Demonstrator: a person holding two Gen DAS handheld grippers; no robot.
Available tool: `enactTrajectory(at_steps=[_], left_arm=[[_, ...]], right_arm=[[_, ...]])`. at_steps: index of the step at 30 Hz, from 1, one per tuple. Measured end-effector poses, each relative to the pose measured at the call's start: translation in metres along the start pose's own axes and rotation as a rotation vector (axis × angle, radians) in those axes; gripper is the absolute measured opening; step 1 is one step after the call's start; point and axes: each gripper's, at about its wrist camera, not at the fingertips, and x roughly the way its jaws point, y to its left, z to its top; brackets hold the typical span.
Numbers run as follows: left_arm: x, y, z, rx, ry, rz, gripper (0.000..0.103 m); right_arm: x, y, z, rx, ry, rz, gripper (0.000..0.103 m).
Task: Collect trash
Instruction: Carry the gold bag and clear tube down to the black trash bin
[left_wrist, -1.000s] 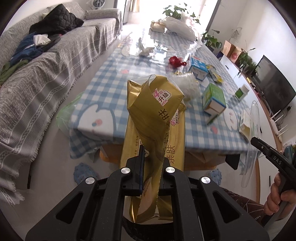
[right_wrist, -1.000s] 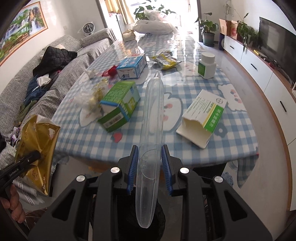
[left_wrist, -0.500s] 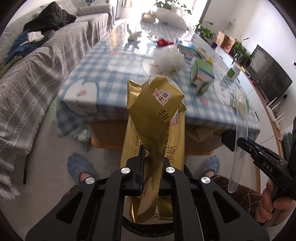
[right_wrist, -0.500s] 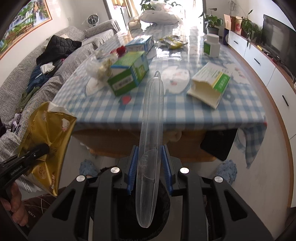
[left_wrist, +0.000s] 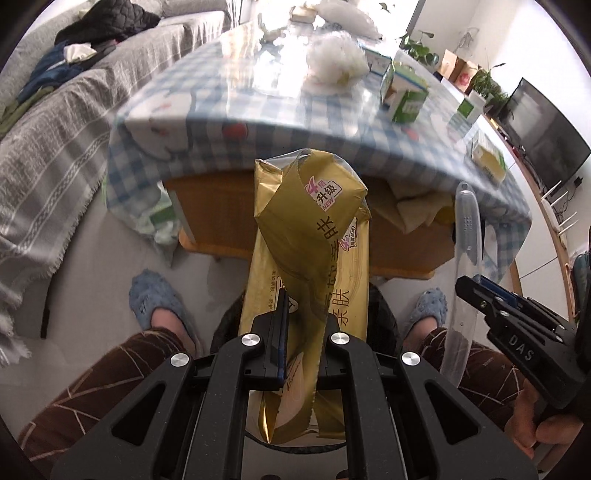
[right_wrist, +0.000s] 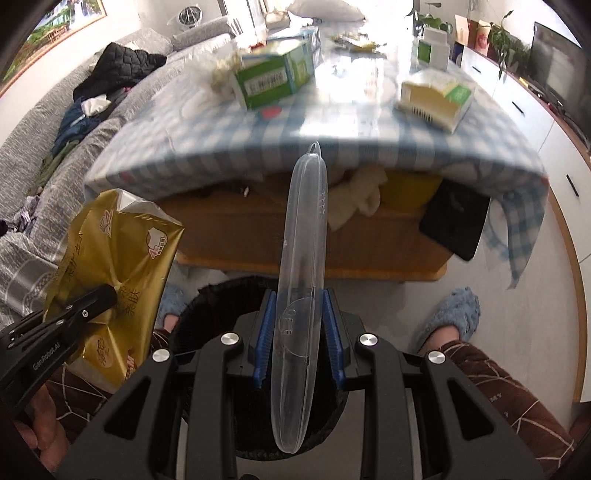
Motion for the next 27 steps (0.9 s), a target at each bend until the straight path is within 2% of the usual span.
enactTrajectory(at_steps=[8,19,27], left_arm=[[0.011,-0.007,-0.020,0.016,0.017,0.014,0.006],[0.048,-0.008,-0.039,0.027,0.048,0.042,0.006],[0.084,-0.010,-0.057,0.013,0.113,0.065,0.007]], right_arm=[[0.019,0.002,-0.018,-0.001,0.037,-0.030,0.025],[0.052,0.001,-0.032,-0.004,0.065,-0.057,0.025],[0.070,-0.002,-0.045,-0.001,0.088,-0.054,0.025]])
